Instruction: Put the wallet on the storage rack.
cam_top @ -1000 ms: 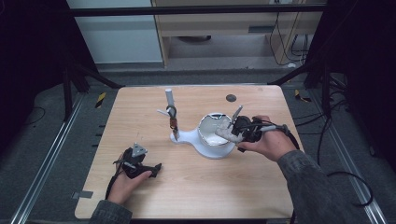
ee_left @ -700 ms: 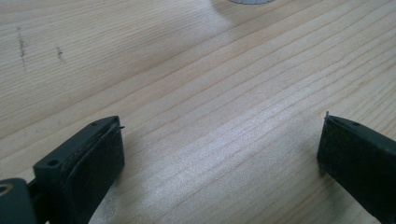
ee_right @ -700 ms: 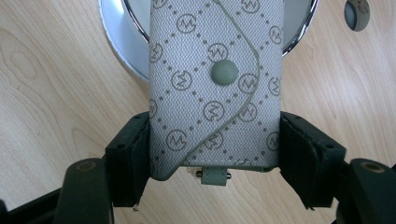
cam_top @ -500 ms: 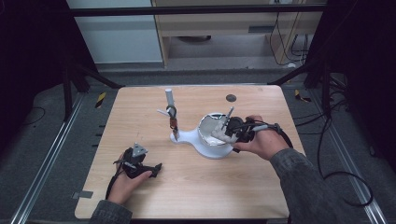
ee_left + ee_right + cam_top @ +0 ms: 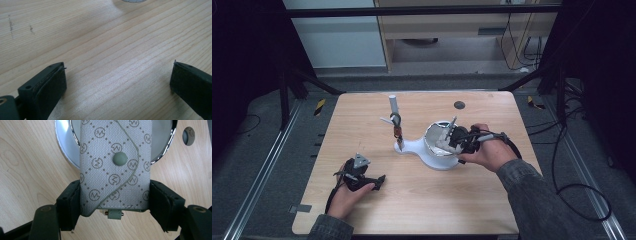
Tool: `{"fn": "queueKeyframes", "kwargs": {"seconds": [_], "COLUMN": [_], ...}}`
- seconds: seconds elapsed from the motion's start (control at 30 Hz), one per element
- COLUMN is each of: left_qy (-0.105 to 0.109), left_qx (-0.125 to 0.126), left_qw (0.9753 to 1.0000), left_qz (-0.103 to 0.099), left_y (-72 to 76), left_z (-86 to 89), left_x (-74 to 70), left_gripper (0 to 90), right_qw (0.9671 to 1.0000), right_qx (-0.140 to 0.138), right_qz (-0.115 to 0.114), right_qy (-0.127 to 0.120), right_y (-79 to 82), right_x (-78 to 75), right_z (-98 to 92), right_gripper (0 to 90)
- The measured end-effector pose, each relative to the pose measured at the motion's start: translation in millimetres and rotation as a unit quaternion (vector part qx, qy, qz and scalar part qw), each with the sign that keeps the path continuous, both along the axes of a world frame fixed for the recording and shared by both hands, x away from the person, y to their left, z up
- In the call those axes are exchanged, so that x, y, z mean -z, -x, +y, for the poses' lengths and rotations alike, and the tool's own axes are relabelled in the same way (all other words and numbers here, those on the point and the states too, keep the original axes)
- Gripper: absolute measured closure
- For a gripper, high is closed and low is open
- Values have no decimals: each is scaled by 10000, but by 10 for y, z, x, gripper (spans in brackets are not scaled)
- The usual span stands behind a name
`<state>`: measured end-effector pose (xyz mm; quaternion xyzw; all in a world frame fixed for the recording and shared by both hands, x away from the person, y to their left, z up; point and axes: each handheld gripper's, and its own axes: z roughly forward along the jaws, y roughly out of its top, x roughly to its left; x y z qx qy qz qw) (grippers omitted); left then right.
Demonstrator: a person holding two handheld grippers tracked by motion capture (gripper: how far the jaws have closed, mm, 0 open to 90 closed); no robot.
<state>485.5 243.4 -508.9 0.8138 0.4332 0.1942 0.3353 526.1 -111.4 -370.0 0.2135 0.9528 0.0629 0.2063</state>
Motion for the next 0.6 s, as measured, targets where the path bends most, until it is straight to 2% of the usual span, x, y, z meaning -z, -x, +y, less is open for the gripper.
{"fn": "queueKeyframes", "kwargs": {"seconds": [0.6], "left_qy": [1], "left_qx": [21], "left_qw": [10000], "left_qz": [1], "left_y": [-1], "left_z": [-5], "left_x": [0], "left_gripper": [0], "right_qw": [9999], "right_qx": [13], "right_qz": [46], "right_qy": [146], "right_y": [-67], "right_x": [41], "right_z": [75], "right_gripper": [313]}}
